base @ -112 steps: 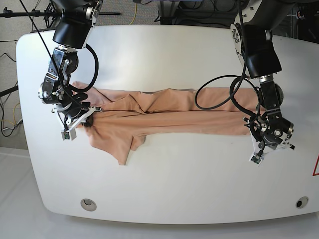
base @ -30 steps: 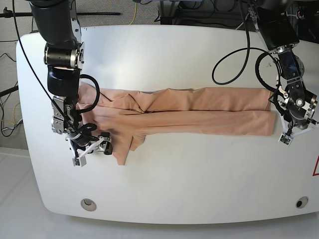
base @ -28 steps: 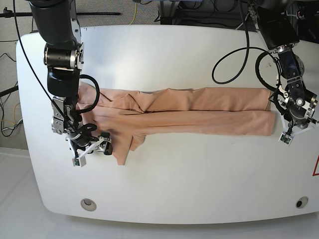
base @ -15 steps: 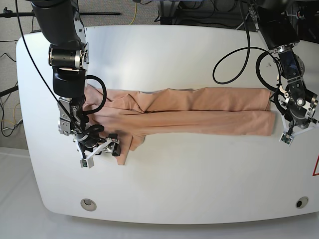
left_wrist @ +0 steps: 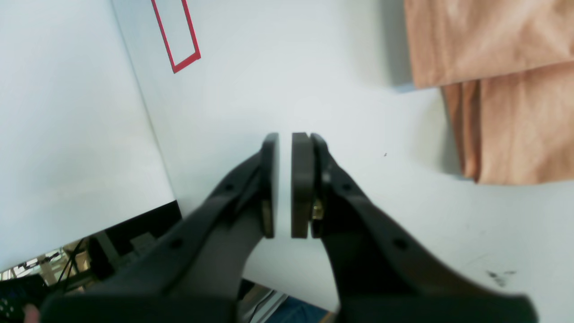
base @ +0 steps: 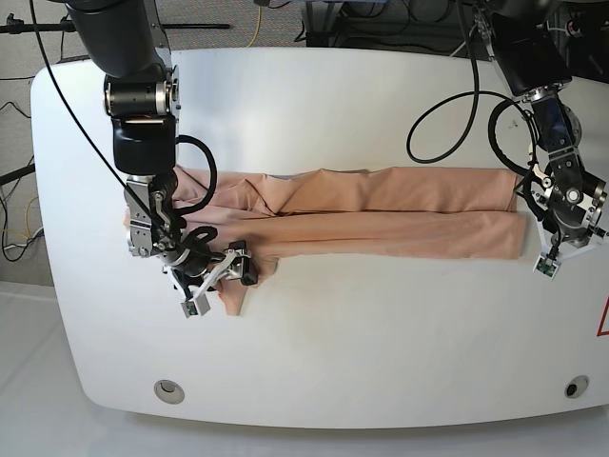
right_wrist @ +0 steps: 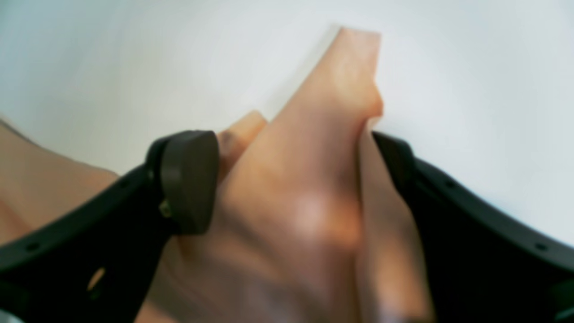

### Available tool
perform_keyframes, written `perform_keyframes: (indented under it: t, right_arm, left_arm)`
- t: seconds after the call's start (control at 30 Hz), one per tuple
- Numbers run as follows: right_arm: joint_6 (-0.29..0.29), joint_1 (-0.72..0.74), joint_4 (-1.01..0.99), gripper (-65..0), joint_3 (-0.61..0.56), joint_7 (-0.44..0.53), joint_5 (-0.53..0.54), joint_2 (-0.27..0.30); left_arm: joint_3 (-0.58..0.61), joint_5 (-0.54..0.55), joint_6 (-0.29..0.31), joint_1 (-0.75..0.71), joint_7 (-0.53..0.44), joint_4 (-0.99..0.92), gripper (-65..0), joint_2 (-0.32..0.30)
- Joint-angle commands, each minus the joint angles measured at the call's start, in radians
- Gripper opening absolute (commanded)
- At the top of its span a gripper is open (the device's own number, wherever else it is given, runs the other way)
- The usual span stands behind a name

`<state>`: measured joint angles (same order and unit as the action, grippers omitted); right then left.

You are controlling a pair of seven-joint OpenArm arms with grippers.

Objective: Fold the T-shirt properly
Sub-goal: 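Move the right gripper down to the loose hem flap and grasp it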

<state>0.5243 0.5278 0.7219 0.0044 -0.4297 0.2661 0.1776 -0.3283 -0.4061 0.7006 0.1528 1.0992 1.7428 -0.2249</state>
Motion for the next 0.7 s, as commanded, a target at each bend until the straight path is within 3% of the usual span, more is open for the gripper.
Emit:
perform_keyframes:
  t: [0.0,0.1,0.4,0.47,0.67]
  right_arm:
    - [0.006,0.004,0.028,-18.8,-0.002,-0.05,-0.008,0.006]
    - [0.007,0.002,0.031,-23.4,-0.002,-0.056,-0.008,0.007]
    - [0.001,0.001,0.031,-61.1,0.003,-0.057,-0.008,0.009]
    - [0.001,0.004,0.031,-65.0,0.003,-0.057,-0.008,0.009]
    - [0.001,0.007,0.031,-63.9,0.003,-0.057,-0.008,0.009]
  left_arm:
    - [-0.002,-0.009,-0.002,0.021,-0.011,0.016,-60.7,-0.014]
    - [-0.002,-0.009,-0.002,0.021,-0.011,0.016,-60.7,-0.014]
    - [-0.001,-0.009,-0.002,0.02,-0.011,0.016,-60.7,-0.014]
    - [-0.001,-0.009,-0.002,0.018,-0.011,0.016,-60.7,-0.014]
    - [-0.001,-0.009,-0.002,0.017,-0.011,0.016,-60.7,-0.014]
